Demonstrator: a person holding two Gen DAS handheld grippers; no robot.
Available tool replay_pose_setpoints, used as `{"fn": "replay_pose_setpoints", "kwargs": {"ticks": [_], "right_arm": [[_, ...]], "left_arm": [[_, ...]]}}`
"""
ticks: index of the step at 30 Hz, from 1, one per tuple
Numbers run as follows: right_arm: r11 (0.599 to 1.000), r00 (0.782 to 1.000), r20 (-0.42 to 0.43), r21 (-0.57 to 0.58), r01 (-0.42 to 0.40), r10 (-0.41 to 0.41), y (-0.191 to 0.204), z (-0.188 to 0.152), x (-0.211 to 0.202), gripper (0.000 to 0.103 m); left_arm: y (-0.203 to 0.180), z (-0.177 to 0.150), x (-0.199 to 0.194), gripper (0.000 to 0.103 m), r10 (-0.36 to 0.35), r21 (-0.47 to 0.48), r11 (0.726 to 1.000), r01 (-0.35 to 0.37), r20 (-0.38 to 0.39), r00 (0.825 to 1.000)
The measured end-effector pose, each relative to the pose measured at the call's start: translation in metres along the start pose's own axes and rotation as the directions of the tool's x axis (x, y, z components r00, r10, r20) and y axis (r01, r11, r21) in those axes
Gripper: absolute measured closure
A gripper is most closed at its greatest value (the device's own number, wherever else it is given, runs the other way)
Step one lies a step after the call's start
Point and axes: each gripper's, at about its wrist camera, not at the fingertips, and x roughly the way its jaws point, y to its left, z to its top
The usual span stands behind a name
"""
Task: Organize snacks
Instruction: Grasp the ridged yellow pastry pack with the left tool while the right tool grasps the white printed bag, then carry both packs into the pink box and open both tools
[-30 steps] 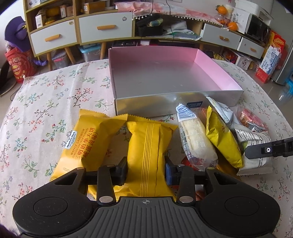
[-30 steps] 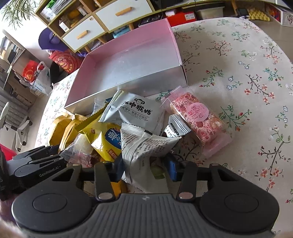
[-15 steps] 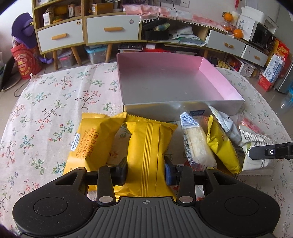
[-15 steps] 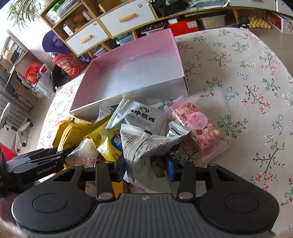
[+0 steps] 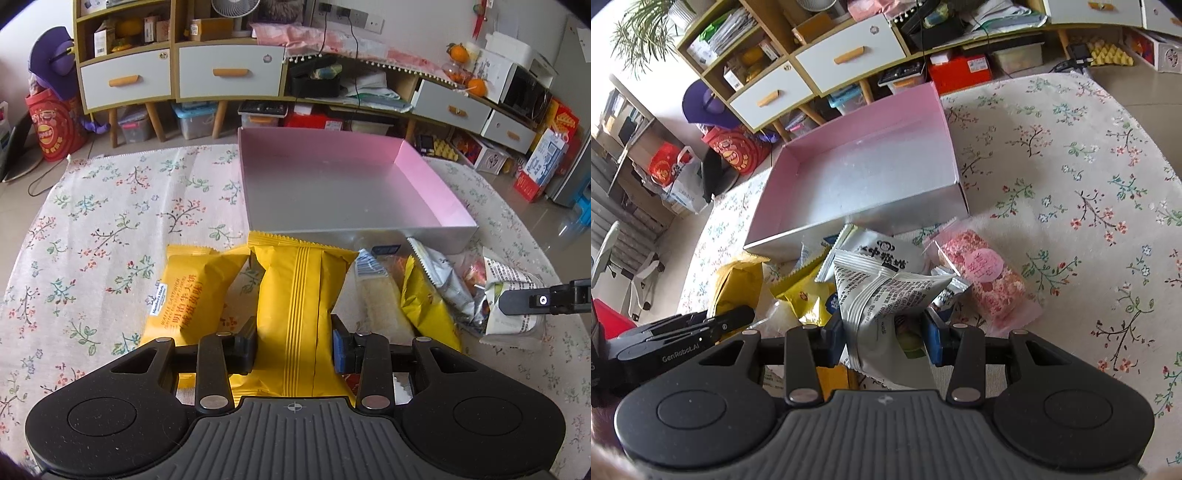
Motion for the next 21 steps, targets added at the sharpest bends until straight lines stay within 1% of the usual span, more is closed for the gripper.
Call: {"fn": "replay_pose_setpoints", "kwargs": {"ticks": [6,12,14,18,21], "right_arm": [[1.000,0.999,0.038,0.014,-0.009,0.009,0.002,0.008,-0.009,0.064],[0.999,0.996,0.083,0.042,-0.012,0.009,0.002,0.020,-0.010,0.064],[0.999,0.994,0.105,0.045,-0.017,0.013,0.003,0.025,-0.008,0.064],[0.998,0.990,0.142,0.061,-0.024,0.015,0.006,0.045,0.002,0.064],[0.997,0.985,0.174,0.065,-0.028,0.016,0.007,0.062,0.015,0.064]], "left_arm": [[-0.003,0.003,-0.014,0.068,-0.014,-0.013,1.000,0.014,0.032,0.999],[-0.010,0.013,-0.019,0.068,-0.033,-0.061,0.997,0.037,0.059,0.998],[-0.015,0.022,-0.017,0.068,-0.037,-0.069,0.997,0.042,0.065,0.997],[-0.027,0.050,-0.004,0.068,0.008,-0.032,0.999,-0.005,0.090,0.996],[-0.032,0.066,0.011,0.068,0.020,-0.041,0.999,-0.015,0.119,0.993]]}}
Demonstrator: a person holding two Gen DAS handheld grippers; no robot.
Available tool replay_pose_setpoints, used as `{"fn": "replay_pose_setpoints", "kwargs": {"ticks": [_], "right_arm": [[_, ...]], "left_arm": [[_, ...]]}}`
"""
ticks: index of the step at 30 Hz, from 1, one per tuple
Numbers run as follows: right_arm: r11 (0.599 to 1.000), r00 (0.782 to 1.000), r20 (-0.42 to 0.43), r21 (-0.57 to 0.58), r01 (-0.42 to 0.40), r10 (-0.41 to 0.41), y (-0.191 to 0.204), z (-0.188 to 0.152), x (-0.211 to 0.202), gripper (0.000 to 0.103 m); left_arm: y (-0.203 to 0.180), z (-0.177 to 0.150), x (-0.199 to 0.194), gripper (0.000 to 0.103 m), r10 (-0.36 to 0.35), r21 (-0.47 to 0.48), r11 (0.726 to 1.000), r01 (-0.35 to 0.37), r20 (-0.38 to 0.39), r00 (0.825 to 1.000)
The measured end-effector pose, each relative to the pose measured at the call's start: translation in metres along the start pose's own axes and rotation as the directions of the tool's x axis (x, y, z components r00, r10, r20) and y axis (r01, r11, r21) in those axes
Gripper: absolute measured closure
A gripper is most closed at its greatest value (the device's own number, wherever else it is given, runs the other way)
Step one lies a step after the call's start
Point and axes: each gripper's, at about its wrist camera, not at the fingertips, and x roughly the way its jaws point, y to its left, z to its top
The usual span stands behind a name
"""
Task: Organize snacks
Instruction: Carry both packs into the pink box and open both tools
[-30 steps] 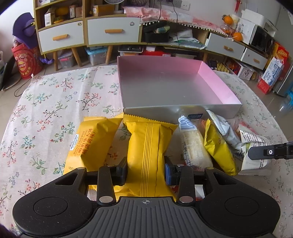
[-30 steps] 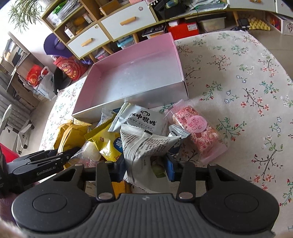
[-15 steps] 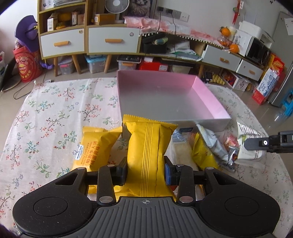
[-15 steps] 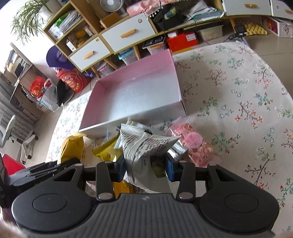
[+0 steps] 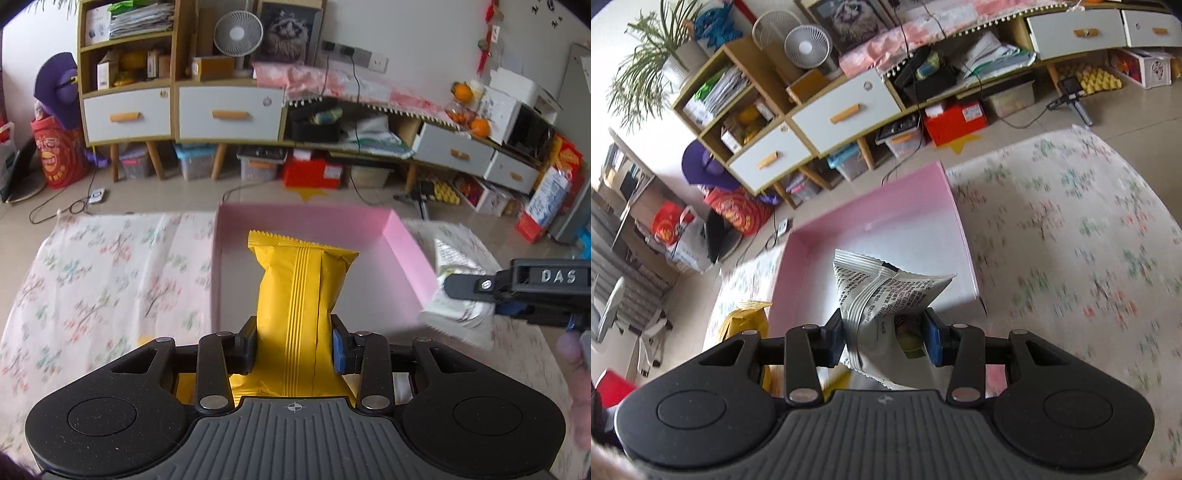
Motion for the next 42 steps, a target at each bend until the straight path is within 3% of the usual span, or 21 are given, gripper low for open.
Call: {"fn": "replay_pose_setpoints", "kwargs": {"ticks": [9,25,29,31,34,42], "right_arm": [[0.999,0.998,0.048,-0.023,-0.043,0.044,-0.004,0.010,0.040,0.064],[0.999,1.000,0.012,-0.032,-0.004,0.004,-0.001,0.009,0.059,0.063],[0.999,1.000,0.001,-0.043,0.007,-0.007,-0.002,0.009,0.061,0.060],[0.999,1.000,0.002,-0.039,0.010,-0.010,-0.002,0.010,0.061,0.055],[0.999,1.000,0.020,-0.040,0.012,-0.011,-0.001,0.011,0.054,0.040],[0.994,0.998,0.045,-0.097,0.053,-0.048,0.007,0.009,0.027,0.020]], "left_arm": [[0.007,-0.005,0.048,0.068,0.044,-0.077,0.996,-0.039,0.073,0.996],[0.004,-0.004,0.080,0.067,0.122,-0.052,0.992,-0.118,0.100,0.987],[0.001,-0.005,0.081,0.058,0.117,-0.023,0.993,-0.116,0.086,0.989],[-0.001,-0.005,0.078,0.039,0.115,-0.014,0.993,-0.114,0.087,0.989],[-0.001,-0.005,0.071,0.032,0.109,-0.004,0.994,-0.109,0.093,0.990],[-0.003,-0.010,0.039,0.016,0.100,-0.004,0.995,-0.100,0.072,0.992]]}}
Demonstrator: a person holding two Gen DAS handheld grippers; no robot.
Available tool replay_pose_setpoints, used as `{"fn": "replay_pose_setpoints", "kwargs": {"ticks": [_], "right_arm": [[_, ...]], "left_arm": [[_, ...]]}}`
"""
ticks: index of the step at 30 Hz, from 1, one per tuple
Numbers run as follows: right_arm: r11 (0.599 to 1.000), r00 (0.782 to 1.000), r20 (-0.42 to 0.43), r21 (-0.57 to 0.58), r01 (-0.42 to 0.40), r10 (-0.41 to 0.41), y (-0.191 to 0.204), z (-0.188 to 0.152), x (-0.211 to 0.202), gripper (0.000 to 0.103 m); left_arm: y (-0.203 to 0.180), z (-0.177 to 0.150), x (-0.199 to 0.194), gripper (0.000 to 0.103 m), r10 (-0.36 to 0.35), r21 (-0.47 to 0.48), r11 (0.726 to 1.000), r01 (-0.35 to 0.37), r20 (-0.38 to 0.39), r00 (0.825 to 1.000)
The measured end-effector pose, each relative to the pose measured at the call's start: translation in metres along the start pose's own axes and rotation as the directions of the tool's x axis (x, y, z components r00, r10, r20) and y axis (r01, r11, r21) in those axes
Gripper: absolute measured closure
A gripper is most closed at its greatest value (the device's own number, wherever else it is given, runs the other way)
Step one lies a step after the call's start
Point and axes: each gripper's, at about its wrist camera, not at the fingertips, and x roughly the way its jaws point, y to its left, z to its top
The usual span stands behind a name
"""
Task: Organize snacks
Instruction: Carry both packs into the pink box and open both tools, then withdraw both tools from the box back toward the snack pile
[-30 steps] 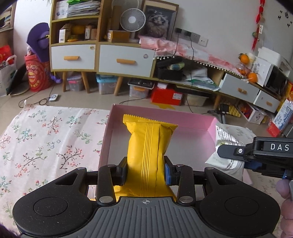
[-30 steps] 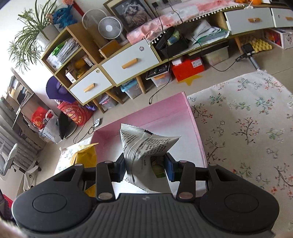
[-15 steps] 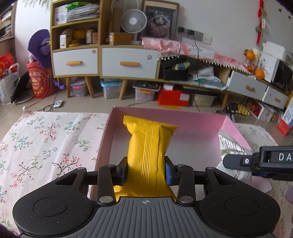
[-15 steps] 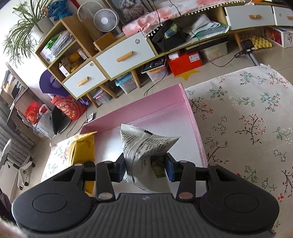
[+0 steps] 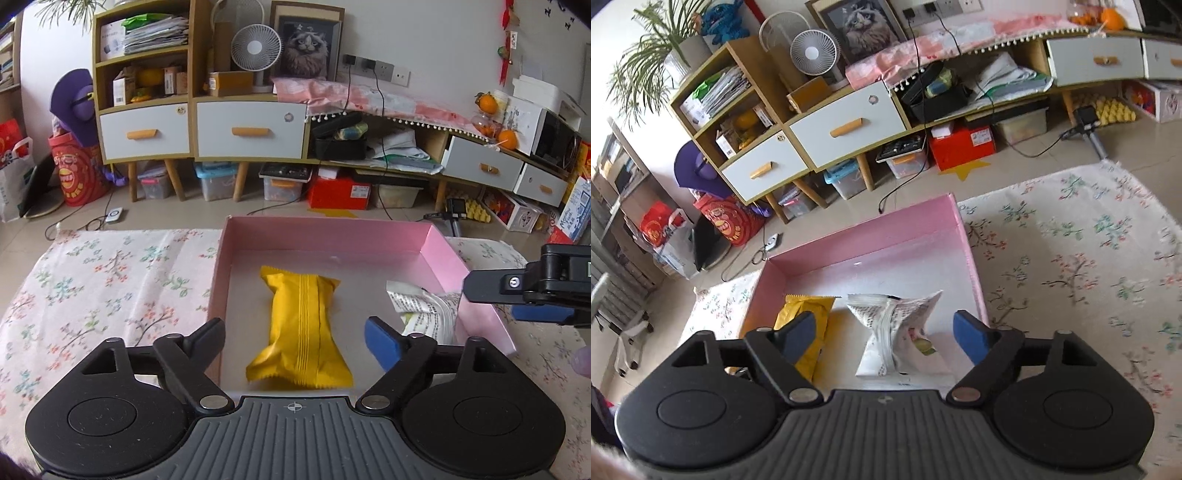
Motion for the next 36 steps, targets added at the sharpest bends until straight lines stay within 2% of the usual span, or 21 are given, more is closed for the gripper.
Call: {"fn": "replay_pose_setpoints", "kwargs": {"ticks": [7,17,20,26,29,36], "right_arm": [[0.997,0.999,0.000,-0.069,0.041,-0.041,0.009,-0.005,-0.028,0.007],[0.990,0.997,-0.029,-0.124,0.062,-0.066,0.013,-0.025,-0.056,0.000],[0.989,0.997,-0.046,-0.140,0.051,-0.058,0.011,-0.035,-0.058,0.000],[0.972,0.994,-0.107,-0.234,0.010,-0.036,0.016,-0.057,-0.055,0.000],[0.962,0.992,-0.124,-0.272,-0.028,-0.006,0.023,-0.066,-0.054,0.000],[0.902,0.992,-0.118,-0.421,-0.094,0.049,0.042,-0.091,-0.057,0.000]], "left_arm": [[0.004,-0.006,-0.036,0.009,0.020,0.022,1.000,-0.019,-0.031,0.999],[0.018,-0.028,-0.077,0.003,0.064,0.047,0.997,-0.059,-0.105,0.992],[0.027,-0.042,-0.085,0.002,0.060,0.046,0.997,-0.055,-0.109,0.992],[0.039,-0.058,-0.091,0.002,0.091,0.124,0.989,-0.076,-0.119,0.989],[0.049,-0.066,-0.096,0.002,0.100,0.121,0.989,-0.085,-0.125,0.987],[0.075,-0.084,-0.107,0.002,0.035,0.085,0.996,-0.024,-0.128,0.991]]}}
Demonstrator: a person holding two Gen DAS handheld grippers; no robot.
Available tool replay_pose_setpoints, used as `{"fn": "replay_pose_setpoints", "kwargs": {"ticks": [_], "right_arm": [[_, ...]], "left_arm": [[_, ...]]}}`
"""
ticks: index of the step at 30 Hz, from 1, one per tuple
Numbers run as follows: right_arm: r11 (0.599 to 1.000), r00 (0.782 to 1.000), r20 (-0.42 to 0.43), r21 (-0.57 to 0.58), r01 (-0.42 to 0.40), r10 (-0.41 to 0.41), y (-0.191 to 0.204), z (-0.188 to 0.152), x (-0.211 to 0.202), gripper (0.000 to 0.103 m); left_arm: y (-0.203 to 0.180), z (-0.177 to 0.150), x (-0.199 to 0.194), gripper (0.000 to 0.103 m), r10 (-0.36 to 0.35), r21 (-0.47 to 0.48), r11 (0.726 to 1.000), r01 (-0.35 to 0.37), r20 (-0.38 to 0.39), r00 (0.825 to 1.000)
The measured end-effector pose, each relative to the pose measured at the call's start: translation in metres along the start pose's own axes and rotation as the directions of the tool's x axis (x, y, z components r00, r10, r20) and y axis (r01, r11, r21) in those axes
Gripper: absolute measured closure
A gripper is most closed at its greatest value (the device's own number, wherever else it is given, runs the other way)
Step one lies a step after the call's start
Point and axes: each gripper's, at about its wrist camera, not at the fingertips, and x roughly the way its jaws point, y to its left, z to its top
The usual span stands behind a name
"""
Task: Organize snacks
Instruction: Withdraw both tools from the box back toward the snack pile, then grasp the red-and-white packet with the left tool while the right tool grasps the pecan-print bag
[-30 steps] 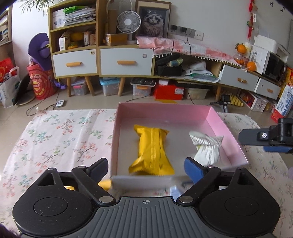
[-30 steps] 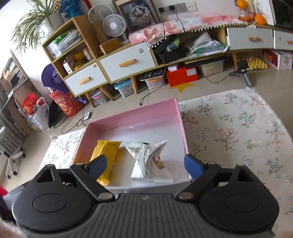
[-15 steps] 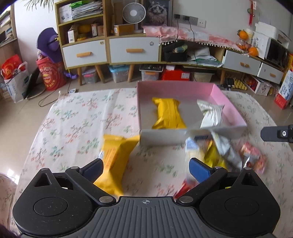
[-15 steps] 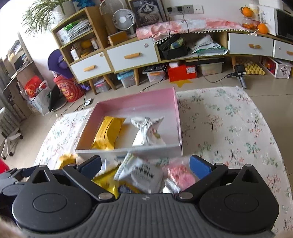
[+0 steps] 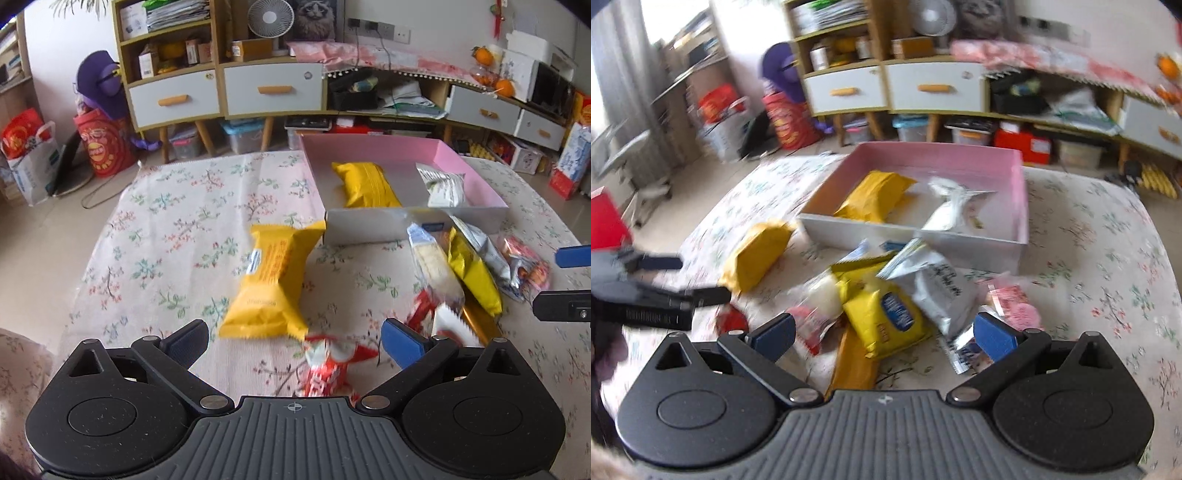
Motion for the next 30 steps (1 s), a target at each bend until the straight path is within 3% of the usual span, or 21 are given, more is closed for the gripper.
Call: {"fn": "replay_pose_setpoints", "kwargs": {"ticks": [9,17,20,25,30], "right_arm": [[0.985,0.992,0.024,-0.127,-0.120,0.124,0.031,-0.021,0.003,0.000],[0.947,0.985,-0.005,-0.272,-0.168,0.173,0.057,-0.039,0.014,0.000],[0.937,0.983,-0.018,-0.300,-0.180,0.183,0.064,-0.041,0.019,0.001],[0.925,0.983,-0.037,-0.333,-0.183,0.181,0.075,-0.046,0.024,0.001],[0.922,0.985,-0.051,-0.348,-0.170,0.162,0.081,-0.045,0.030,0.005]], "left_arm": [[0.014,-0.040,0.008,0.004,-0.129,0.000,0.992,0.129,0.029,0.991],[0.016,-0.054,0.011,0.010,-0.215,0.033,0.976,0.213,0.063,0.975],[0.015,-0.054,0.014,0.017,-0.223,0.043,0.974,0.220,0.059,0.973],[0.018,-0.052,0.021,0.040,-0.229,0.012,0.973,0.229,0.042,0.972],[0.018,-0.052,0.023,0.054,-0.226,-0.006,0.974,0.227,0.030,0.974]]}}
